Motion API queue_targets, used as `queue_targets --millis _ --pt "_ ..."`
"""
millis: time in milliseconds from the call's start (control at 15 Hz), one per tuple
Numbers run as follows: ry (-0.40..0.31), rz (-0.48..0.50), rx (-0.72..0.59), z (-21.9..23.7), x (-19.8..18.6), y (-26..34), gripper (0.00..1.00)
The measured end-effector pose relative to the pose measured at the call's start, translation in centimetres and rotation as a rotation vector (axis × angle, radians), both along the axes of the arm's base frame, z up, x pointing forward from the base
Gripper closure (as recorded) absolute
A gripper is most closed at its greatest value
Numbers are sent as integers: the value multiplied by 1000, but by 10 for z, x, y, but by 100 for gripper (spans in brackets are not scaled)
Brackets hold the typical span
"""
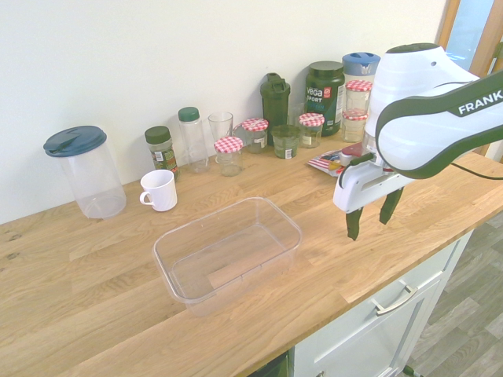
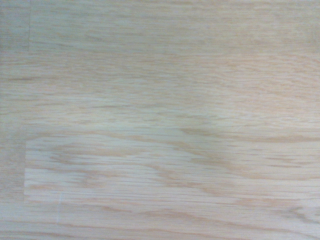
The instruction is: Put the chip bag into the container
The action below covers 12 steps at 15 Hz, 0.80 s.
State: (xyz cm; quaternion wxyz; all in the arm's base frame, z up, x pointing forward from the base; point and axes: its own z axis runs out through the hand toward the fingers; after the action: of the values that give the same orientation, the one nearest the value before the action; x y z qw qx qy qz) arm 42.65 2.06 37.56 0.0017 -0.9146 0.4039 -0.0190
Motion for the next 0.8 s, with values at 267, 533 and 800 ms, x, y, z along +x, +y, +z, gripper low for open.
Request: queue_targets --millis 267,533,800 --pt "2 26 -39 -2 3 -39 0" --pt "-56 27 -124 8 29 -115 0" --pt "-135 63 -265 19 82 -108 0"
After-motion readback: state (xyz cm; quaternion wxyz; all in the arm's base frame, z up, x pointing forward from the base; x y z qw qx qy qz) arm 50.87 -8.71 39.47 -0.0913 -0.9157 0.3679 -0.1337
